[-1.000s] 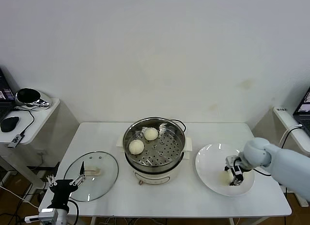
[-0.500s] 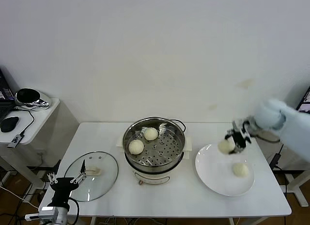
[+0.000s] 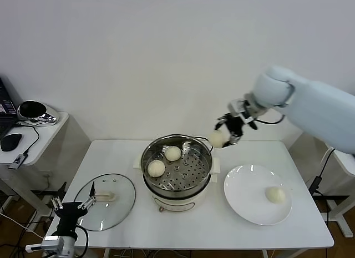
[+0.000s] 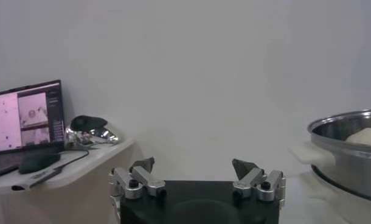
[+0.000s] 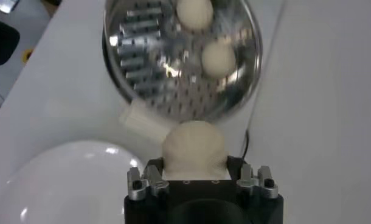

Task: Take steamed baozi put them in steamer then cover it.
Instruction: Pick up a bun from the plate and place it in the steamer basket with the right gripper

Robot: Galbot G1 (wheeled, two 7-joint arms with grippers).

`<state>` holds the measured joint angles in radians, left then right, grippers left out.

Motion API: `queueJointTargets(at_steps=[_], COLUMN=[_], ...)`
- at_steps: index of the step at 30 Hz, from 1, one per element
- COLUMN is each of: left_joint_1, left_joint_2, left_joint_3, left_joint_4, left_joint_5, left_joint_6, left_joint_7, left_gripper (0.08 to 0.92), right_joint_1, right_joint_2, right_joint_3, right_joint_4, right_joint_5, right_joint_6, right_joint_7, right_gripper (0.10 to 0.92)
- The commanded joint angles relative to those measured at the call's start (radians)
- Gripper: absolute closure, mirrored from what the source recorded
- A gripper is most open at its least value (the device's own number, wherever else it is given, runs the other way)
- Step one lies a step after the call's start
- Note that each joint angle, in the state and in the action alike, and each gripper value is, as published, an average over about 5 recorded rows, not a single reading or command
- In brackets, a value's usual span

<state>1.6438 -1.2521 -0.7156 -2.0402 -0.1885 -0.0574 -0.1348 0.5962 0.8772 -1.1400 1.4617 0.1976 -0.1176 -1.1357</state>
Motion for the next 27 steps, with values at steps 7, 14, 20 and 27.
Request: queueJointTargets(at_steps=[7,14,20,27], left_joint_1=[0.002,0.007,0.01,0.013], left_joint_2=[-0.007,-0.013,-0.015,-0.017], left_joint_3=[-0.02,-0.027,-0.032,-0.034], left_joint_4=[0.0,-0.001,0.0,0.005], left_joint_5=[-0.007,-0.009,-0.011,-0.012], left_joint_6=[-0.001,-0.003,-0.007,-0.015], left_joint_7=[-0.001,-0.002,-0.003,-0.005], left_gripper=[0.177,0.177,0.177,0.177], right_joint_1=[-0.033,-0.075,-0.105,-0.115], right_joint_2=[0.302,0.375,0.405,0.399], right_joint_3=[-0.157,-0.164,-0.166,-0.172], right_joint_4=[-0.086,-0.133,-0.128,-0.116], right_joint_5=[-0.155,-0.273,-0.319,-0.356], right_joint_6=[0.323,0.442,0.481,0.509], right_joint_7=[0.069,0.072,0.074,0.069], right_gripper=[0.38,0.372,0.372,0.372])
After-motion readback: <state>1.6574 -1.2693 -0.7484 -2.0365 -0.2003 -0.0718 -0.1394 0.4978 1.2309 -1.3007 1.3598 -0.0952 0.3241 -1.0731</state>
